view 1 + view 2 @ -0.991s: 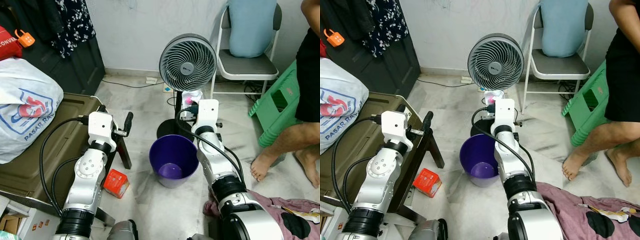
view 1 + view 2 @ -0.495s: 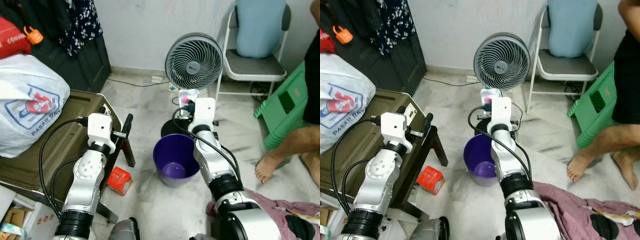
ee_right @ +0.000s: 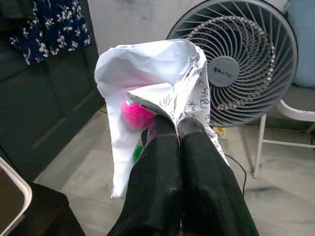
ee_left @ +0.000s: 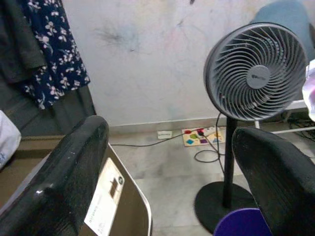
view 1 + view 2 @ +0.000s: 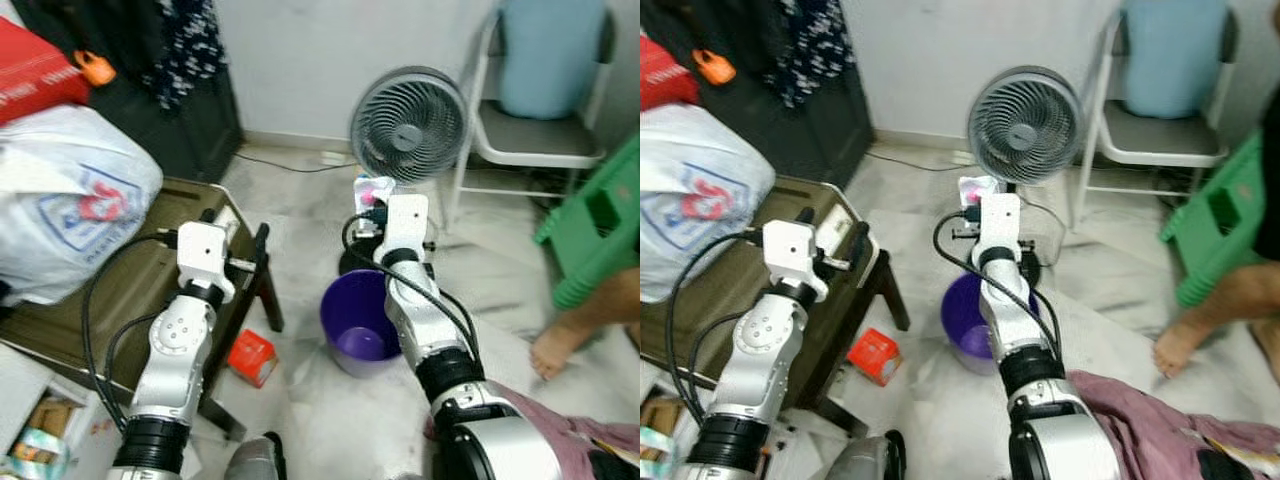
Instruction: Clean up the room
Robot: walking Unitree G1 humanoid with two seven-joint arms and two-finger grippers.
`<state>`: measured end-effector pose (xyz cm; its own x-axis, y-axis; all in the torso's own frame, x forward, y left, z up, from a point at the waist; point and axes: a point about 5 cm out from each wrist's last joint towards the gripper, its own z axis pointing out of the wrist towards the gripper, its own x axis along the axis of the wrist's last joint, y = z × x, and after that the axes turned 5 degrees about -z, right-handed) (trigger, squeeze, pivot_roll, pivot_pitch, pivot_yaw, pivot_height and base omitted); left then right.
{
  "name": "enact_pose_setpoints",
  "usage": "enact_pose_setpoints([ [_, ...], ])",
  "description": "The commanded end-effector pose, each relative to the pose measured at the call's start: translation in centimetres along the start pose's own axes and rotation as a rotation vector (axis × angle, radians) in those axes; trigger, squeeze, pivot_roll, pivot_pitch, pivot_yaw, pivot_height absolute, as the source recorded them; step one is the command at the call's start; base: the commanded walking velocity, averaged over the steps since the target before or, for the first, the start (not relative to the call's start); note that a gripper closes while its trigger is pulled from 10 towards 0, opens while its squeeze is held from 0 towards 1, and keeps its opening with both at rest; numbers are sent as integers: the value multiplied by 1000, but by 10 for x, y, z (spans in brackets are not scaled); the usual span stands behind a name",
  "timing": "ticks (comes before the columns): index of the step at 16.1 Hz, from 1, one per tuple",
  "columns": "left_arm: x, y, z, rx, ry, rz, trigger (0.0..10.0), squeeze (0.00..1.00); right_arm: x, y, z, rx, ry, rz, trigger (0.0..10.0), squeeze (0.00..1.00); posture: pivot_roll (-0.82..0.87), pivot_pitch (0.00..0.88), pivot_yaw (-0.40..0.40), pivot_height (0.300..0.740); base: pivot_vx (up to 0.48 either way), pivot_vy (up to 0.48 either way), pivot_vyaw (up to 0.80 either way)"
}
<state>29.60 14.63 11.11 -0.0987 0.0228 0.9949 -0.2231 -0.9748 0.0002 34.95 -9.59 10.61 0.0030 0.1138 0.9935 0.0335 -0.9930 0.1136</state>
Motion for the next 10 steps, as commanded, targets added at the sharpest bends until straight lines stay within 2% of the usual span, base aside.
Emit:
enact_pose_setpoints([
  [1,-1,-3,-1,-1,-8,3,10000,0,4,-3,2,6,15,-2,10000,0,29,61,61,740,251,0,0],
  [10,-1,-3,-1,-7,-10,5,10000,0,5,-3,3,4,14,-1,10000,0,29,61,62,740,267,0,0],
])
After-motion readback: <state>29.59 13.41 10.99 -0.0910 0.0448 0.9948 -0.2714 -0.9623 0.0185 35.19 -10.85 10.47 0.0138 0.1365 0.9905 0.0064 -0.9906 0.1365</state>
